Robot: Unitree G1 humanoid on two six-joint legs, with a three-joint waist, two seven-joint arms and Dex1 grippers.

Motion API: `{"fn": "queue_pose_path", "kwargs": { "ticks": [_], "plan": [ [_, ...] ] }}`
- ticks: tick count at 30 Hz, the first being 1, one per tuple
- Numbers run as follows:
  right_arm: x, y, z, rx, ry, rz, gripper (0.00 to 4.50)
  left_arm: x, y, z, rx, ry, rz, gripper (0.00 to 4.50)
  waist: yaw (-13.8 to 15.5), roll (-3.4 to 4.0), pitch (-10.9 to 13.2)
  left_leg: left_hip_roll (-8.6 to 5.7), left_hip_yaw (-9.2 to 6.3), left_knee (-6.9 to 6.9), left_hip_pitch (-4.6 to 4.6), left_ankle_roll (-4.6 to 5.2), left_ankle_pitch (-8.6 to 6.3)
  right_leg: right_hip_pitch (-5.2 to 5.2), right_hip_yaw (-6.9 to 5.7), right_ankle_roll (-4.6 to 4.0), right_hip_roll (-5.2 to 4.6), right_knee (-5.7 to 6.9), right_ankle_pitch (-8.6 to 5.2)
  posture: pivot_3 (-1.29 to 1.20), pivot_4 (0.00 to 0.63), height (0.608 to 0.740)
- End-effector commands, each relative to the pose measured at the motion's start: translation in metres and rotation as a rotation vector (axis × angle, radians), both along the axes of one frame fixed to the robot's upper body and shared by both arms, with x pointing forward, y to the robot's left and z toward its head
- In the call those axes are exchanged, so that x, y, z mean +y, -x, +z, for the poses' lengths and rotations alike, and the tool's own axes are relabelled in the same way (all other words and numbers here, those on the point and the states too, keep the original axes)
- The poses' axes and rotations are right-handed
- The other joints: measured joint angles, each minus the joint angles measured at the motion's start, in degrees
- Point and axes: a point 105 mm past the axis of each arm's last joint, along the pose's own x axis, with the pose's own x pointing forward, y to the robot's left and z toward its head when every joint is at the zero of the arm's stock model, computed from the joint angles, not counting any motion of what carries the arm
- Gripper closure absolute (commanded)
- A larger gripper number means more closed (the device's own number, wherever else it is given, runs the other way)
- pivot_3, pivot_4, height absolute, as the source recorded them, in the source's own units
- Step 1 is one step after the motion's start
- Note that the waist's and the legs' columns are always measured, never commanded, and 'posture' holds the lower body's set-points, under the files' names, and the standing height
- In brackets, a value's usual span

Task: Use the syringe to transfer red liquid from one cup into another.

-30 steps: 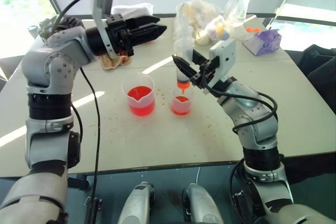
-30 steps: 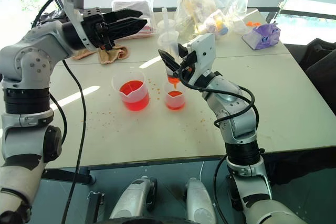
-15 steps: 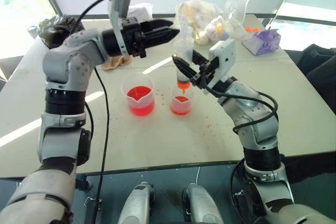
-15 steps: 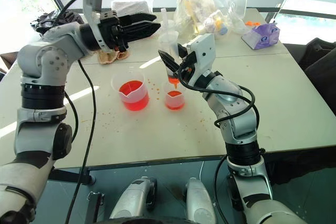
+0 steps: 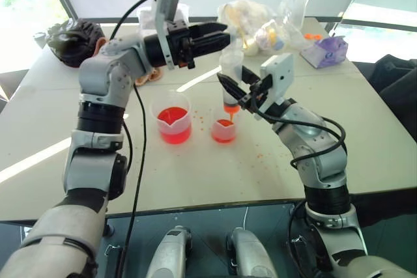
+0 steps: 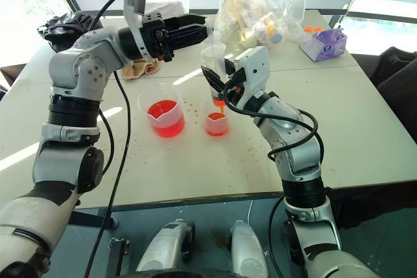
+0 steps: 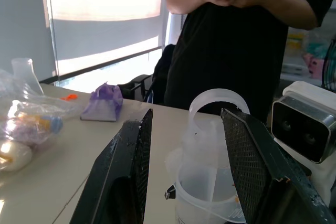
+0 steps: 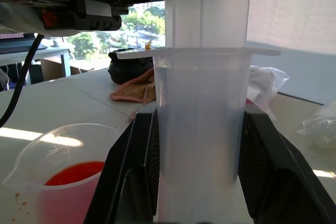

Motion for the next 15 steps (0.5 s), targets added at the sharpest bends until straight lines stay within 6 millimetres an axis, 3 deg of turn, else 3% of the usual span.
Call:
{"fn": "queue_pose_path", "kwargs": {
  "ticks": [1, 8, 15],
  "plan": [
    [0.011, 0.016, 0.025, -0.109, -0.012, 0.059, 3.11, -0.013, 0.004, 0.001, -0.019, -0.027, -0.042, 3.08, 0.01, 0.0, 0.0, 0.0, 0.0, 0.0, 0.0, 0.0, 0.0, 0.0, 0.0, 0.0, 0.0, 0.0, 0.0, 0.0, 0.15, 0.736],
    [0.012, 0.015, 0.026, -0.112, -0.013, 0.063, 3.11, -0.017, 0.009, -0.012, 0.005, -0.07, -0.072, 4.49, 0.0, 0.0, 0.0, 0.0, -0.01, 0.0, 0.0, 0.0, 0.0, 0.0, -0.01, 0.0, 0.0, 0.0, 0.0, 0.0, 0.15, 0.736],
    [0.014, 0.015, 0.029, -0.116, -0.028, 0.066, 3.11, -0.017, 0.013, -0.021, 0.018, -0.098, -0.081, 4.49, 0.02, 0.0, 0.0, 0.01, -0.01, 0.01, 0.0, 0.0, 0.0, 0.01, -0.01, 0.0, 0.0, 0.0, 0.0, 0.0, 0.15, 0.736]
  ]
}}
